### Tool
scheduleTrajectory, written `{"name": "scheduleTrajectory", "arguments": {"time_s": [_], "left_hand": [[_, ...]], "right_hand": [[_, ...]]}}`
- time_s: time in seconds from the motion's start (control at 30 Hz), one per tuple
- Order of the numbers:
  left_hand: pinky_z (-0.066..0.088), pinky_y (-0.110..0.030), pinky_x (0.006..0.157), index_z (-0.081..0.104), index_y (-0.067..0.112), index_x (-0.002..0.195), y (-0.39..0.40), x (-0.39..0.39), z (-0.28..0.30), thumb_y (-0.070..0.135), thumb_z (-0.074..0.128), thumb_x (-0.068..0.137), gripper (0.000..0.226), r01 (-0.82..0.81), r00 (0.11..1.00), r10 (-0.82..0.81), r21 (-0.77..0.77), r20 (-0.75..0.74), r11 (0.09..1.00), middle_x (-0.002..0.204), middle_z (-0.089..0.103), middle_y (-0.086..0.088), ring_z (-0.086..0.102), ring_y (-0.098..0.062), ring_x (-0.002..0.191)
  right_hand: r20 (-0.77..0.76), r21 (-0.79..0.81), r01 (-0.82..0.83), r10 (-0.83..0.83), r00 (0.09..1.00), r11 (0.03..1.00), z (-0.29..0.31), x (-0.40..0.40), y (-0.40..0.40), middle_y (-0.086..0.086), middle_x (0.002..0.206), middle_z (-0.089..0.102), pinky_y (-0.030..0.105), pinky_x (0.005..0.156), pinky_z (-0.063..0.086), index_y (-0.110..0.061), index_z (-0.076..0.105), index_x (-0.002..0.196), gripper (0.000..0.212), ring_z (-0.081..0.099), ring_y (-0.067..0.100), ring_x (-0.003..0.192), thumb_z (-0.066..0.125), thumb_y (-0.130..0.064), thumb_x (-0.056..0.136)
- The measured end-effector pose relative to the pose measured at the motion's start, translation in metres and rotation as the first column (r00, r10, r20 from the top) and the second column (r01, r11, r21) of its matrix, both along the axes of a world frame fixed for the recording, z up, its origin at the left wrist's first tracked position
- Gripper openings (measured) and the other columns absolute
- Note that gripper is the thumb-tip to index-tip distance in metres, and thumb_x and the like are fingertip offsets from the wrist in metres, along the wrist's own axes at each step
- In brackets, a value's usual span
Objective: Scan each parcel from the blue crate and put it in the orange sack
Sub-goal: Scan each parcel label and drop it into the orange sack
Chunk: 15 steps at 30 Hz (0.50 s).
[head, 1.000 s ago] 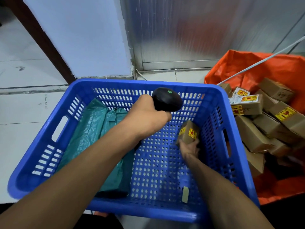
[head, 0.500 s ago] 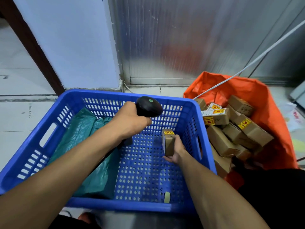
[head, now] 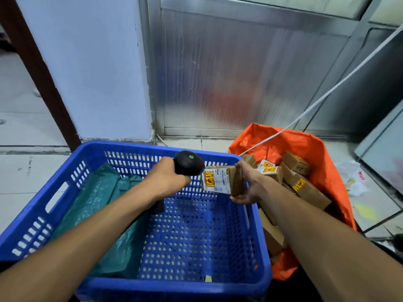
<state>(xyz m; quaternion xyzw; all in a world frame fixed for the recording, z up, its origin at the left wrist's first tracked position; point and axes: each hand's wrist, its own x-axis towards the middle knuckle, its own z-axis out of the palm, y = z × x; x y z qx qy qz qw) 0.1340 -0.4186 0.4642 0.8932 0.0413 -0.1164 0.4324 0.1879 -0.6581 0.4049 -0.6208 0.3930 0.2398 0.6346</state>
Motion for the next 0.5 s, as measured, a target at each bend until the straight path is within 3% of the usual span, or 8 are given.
{"name": "scheduleTrajectory", "arguments": {"time_s": [0.2,0.37,0.5], "left_hand": [[0.046,-0.031,0.069,0.068,0.007,0.091,-0.004,-0.001,0.001,0.015,0.073,0.082,0.014,0.022,1.0,-0.022,0.008,0.007,1.0,0.081,0.068,-0.012,0.066,-0.026,0.077],[0.05,-0.033,0.071,0.068,0.01,0.091,-0.008,-0.002,-0.001,0.017,0.075,0.082,0.013,0.067,0.998,-0.067,0.004,0.021,0.998,0.08,0.068,-0.01,0.068,-0.026,0.079],[0.054,-0.037,0.075,0.068,0.013,0.091,-0.011,-0.002,-0.003,0.019,0.075,0.08,0.015,0.079,0.997,-0.078,-0.026,0.029,0.997,0.079,0.069,-0.008,0.071,-0.029,0.085]], "right_hand": [[0.074,-0.136,-0.162,0.173,0.982,0.977,0.051,0.005,-0.012,0.012,0.074,0.071,0.039,0.066,0.06,-0.017,0.061,0.1,0.042,0.069,0.029,0.071,0.058,-0.055,0.082],[0.171,-0.141,-0.152,0.175,0.97,0.978,0.077,-0.002,-0.02,0.013,0.087,0.066,0.04,0.075,0.057,-0.015,0.061,0.093,0.035,0.068,0.027,0.078,0.053,-0.047,0.085],[0.191,-0.018,-0.134,0.135,0.972,0.991,0.079,-0.012,-0.03,0.018,0.102,0.06,0.046,0.078,0.056,-0.011,0.061,0.101,0.036,0.063,0.034,0.092,0.05,-0.043,0.088]]}}
